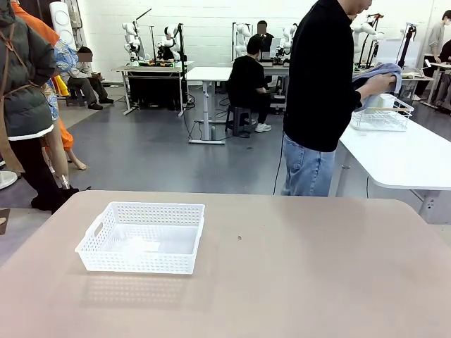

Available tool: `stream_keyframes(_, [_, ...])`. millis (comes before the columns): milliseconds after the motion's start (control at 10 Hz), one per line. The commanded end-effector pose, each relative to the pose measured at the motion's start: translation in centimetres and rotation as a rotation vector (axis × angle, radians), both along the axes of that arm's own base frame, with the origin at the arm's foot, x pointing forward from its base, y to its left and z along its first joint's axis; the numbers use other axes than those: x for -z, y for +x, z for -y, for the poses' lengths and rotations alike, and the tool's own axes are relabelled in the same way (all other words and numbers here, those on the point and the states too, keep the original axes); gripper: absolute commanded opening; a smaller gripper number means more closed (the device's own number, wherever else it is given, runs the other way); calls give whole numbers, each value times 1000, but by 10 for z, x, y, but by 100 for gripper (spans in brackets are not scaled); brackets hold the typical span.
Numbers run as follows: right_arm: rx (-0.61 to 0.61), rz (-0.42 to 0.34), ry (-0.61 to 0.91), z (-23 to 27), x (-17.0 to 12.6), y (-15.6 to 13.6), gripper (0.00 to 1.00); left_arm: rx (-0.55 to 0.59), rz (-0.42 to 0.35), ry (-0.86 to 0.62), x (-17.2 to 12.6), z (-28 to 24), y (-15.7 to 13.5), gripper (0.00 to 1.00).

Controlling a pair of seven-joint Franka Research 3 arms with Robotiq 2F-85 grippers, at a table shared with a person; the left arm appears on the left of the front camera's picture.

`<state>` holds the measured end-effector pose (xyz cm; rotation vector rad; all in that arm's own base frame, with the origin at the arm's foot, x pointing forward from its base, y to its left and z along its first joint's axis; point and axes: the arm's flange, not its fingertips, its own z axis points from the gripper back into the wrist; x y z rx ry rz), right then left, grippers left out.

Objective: Clean and organize the cups into the basket.
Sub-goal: Pick up the Organizing basket and move it to the center of the table, then pick up the Reusable plastic cup from the right side of the table and place it inside the Organizing basket.

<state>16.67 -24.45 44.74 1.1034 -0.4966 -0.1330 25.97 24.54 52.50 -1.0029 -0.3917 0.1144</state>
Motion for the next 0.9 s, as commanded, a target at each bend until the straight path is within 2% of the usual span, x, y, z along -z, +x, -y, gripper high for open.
stream_keyframes(0, [1, 26, 14, 1, -1, 2, 100, 2, -3, 8, 0, -1, -1, 100])
stream_keyframes(800, [1, 26, 14, 1, -1, 2, 100, 2, -3, 8, 0, -1, -1, 100])
